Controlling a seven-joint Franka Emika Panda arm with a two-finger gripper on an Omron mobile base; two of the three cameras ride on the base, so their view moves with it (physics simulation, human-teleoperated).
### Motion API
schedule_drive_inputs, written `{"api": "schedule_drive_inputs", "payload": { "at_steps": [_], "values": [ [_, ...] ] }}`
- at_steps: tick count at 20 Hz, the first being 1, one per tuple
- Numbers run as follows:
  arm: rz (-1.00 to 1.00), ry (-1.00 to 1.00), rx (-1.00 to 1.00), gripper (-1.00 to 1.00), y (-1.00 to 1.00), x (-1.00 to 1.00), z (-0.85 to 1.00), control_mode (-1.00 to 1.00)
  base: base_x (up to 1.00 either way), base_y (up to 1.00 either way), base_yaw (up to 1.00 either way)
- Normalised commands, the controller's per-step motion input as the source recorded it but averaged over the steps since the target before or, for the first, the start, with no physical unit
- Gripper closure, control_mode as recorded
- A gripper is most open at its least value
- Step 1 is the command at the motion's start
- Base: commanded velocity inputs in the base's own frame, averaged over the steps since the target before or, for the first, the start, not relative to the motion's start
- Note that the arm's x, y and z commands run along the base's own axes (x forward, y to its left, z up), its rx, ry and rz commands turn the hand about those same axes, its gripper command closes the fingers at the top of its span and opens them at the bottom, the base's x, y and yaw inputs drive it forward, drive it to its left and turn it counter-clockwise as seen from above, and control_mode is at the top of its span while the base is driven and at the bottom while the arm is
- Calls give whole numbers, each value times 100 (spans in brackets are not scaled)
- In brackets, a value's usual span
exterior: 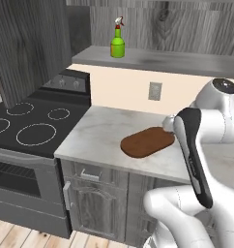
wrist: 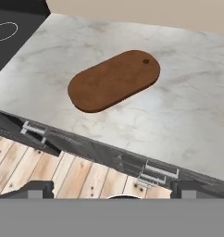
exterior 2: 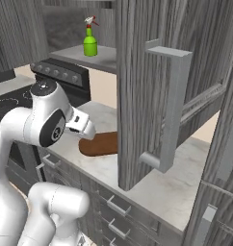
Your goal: Move the cutting board and knife to the sink. Then move spray from the cabinet to the counter.
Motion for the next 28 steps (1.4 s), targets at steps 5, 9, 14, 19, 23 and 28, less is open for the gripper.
{"api": "schedule_drive_inputs", "payload": {
  "at_steps": [5, 9, 14, 19, 23, 28],
  "values": [
    [0, 0, 0, -100, -12, 63, -63, -100, 0, 0, 0],
    [0, -8, -7, -100, -6, 64, -36, -100, 0, 0, 0],
    [-1, 13, -1, -100, -30, 69, -33, -100, 0, 0, 0],
    [-6, 17, 0, -100, -41, 72, -7, -100, 0, 0, 0],
    [-4, 0, 0, -100, -35, 69, 0, -100, 0, 0, 0],
    [-4, 0, 0, -100, -28, 55, -6, -100, 0, 0, 0]
  ]
}}
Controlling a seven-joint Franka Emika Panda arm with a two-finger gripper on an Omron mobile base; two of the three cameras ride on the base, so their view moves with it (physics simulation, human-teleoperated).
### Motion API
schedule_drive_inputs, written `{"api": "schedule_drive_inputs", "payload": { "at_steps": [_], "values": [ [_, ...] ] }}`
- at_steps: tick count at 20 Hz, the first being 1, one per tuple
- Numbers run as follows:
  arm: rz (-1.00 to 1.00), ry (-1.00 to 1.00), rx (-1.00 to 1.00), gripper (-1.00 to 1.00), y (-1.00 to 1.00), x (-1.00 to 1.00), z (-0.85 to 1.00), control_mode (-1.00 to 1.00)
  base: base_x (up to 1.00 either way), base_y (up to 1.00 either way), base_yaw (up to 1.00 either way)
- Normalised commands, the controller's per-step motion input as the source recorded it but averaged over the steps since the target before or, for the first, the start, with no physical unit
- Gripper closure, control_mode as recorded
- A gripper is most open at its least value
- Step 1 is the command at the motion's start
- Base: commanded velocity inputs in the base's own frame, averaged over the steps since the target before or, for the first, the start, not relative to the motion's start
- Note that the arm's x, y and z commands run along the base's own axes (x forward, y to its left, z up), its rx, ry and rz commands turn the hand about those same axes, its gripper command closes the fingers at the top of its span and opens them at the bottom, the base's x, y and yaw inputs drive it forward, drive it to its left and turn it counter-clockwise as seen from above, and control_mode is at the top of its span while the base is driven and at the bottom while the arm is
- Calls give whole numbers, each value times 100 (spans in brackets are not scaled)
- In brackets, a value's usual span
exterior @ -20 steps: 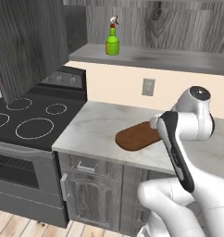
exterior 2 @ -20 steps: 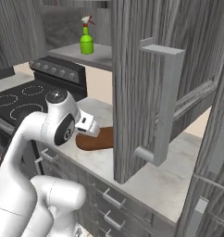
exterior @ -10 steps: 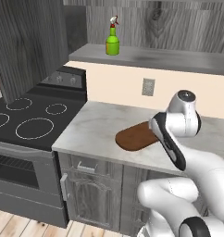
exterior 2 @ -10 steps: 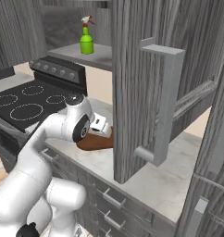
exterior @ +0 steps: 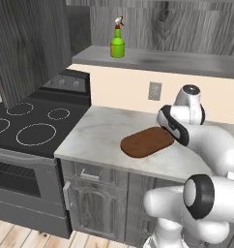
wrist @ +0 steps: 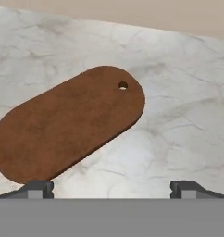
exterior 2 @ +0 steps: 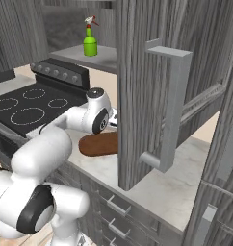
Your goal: Move the cutting board and knife to the sink. Then move spray from the cabinet to the counter.
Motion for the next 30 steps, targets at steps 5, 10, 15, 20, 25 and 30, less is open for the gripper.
{"api": "schedule_drive_inputs", "payload": {
  "at_steps": [5, 10, 15, 20, 25, 30],
  "values": [
    [-4, 0, 0, -100, -23, 39, -21, -100, 0, 0, 0],
    [-6, 0, 0, -100, -24, 45, -27, -100, 0, 0, 0],
    [-3, 0, 0, -100, -11, 41, -12, -100, 0, 0, 0],
    [0, 0, 2, -100, -11, 27, -23, -100, 0, 0, 0],
    [-7, 0, 7, -100, -8, 13, -18, -100, 0, 0, 0],
    [-6, 0, 6, -100, -4, 5, -5, -100, 0, 0, 0]
  ]
}}
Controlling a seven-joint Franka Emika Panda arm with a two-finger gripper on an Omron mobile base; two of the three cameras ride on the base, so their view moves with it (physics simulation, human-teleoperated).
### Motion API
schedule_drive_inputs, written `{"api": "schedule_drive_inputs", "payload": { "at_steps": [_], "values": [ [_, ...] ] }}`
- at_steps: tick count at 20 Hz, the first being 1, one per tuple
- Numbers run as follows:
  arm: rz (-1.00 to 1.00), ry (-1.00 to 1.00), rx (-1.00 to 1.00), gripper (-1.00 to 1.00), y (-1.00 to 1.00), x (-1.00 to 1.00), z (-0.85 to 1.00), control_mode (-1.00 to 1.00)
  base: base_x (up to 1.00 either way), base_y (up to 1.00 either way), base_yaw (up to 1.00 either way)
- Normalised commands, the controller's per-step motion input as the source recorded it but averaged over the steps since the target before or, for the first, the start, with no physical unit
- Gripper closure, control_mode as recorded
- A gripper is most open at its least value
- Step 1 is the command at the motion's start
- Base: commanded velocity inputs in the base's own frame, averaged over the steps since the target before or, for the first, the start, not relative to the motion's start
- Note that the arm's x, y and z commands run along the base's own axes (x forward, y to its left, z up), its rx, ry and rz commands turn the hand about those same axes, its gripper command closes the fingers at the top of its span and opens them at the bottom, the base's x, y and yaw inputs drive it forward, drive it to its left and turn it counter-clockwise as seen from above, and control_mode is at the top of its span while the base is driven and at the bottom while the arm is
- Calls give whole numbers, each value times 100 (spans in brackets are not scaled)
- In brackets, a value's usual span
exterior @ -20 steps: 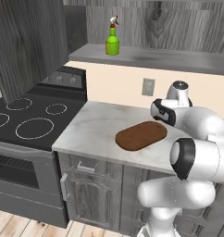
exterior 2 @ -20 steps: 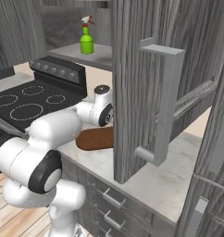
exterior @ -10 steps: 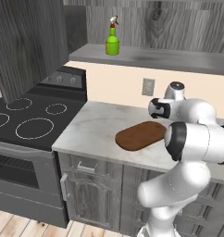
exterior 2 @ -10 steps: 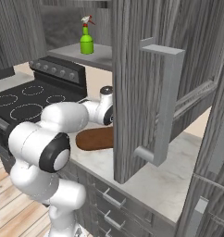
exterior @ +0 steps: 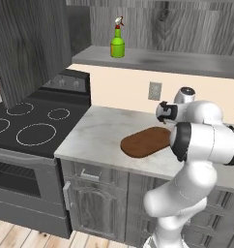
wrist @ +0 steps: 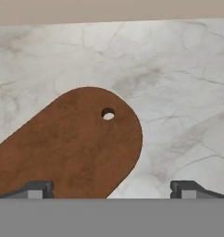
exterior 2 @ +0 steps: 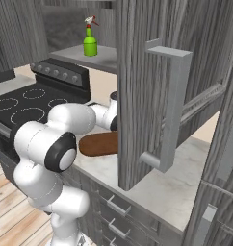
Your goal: Move the cutting board and knife to the sink. Then move spray from the cabinet to the counter.
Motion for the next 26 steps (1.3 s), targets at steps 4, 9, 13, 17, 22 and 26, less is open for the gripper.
{"api": "schedule_drive_inputs", "payload": {
  "at_steps": [4, 9, 13, 17, 22, 26],
  "values": [
    [-6, 0, 0, -100, -1, 8, -8, -100, 0, 0, 0],
    [-6, 2, 0, -100, -6, 14, -6, -100, 0, 0, 0],
    [-4, 0, 0, -100, -9, 19, -7, -100, 0, 0, 0],
    [-1, 0, 0, -100, -2, 20, -19, -100, 0, 0, 0],
    [0, 0, 0, -100, -6, 24, -19, -100, 0, 0, 0],
    [0, 0, 0, -100, -8, 15, -15, -100, 0, 0, 0]
  ]
}}
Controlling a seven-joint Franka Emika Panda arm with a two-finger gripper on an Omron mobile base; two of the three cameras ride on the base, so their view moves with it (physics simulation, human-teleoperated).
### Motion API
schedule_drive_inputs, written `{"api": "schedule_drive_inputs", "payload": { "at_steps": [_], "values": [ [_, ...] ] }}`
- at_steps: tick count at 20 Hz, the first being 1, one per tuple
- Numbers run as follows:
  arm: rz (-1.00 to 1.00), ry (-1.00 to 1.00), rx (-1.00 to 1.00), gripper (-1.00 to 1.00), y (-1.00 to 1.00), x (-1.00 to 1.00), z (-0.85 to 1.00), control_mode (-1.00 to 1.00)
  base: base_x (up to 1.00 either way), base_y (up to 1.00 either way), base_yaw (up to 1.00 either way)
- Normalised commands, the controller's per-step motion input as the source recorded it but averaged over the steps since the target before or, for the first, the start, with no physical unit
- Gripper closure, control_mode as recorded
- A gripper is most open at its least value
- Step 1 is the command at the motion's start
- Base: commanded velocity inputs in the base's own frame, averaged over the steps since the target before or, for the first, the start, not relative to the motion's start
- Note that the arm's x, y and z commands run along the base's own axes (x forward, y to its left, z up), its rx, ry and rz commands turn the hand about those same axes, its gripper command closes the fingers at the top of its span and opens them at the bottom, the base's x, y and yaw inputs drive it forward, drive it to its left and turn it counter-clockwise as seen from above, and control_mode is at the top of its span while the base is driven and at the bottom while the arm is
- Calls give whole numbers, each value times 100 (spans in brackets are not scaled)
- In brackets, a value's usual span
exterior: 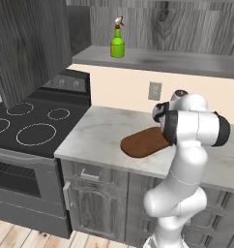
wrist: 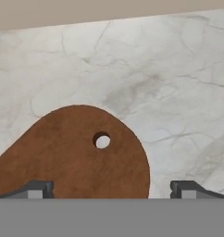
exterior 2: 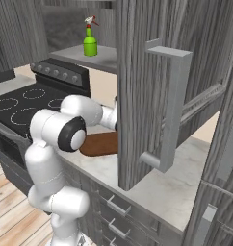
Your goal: Move the cutting board and knife to the sink. Then move spray from the cabinet to the counter.
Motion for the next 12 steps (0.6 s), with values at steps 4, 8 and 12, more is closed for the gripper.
{"api": "schedule_drive_inputs", "payload": {
  "at_steps": [4, 8, 12],
  "values": [
    [0, 0, 0, -100, -13, 18, -15, -100, 0, 0, 0],
    [0, 0, 0, -100, -13, 11, -27, -100, 0, 0, 0],
    [0, 0, 0, -100, -16, 12, -32, -100, 0, 0, 0]
  ]
}}
